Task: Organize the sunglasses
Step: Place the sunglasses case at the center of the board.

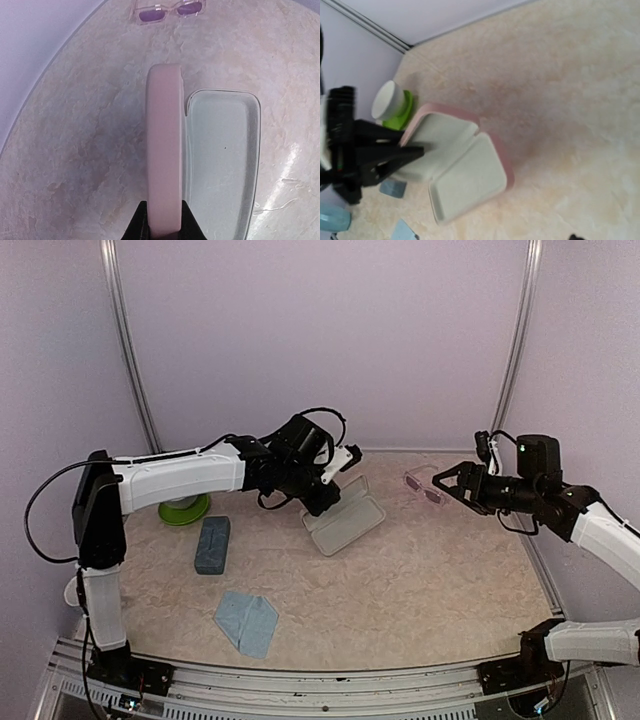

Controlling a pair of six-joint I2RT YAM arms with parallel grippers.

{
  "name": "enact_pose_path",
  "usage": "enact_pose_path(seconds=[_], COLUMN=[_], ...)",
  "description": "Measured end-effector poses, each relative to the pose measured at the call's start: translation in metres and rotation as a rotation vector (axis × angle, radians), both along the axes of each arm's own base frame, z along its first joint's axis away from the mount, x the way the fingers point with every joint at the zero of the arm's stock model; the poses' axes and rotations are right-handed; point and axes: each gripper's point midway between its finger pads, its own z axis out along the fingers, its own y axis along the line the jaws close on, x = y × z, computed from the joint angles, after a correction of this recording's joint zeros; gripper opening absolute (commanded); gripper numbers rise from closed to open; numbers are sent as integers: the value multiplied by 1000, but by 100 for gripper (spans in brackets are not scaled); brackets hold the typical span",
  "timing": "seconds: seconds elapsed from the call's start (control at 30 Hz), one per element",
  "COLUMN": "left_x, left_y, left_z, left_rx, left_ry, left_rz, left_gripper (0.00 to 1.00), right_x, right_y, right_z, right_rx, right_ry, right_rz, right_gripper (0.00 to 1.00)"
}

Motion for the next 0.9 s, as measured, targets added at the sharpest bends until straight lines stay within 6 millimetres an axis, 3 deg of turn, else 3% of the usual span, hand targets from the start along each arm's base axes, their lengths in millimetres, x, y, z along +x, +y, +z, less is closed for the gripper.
enact_pose_path(seconds=[0.53, 0.67, 0.7, 0.9], left_x=[56, 67, 75, 74], left_y=[66, 83, 92, 100], left_z=[-90, -98, -98, -106], left_rx=[231, 240, 237, 247], left_ry=[63, 82, 83, 94], left_rz=[63, 105, 130, 143], left_gripper=[15, 19, 25, 34], right_x=[-3, 1, 3, 9], right_y=[-11, -10, -9, -8], right_z=[-19, -27, -33, -39], right_rx=[-54, -61, -60, -49], right_ry=[69, 99, 124, 150], right_rz=[-48, -56, -62, -71], right_gripper=[74, 74, 74, 74])
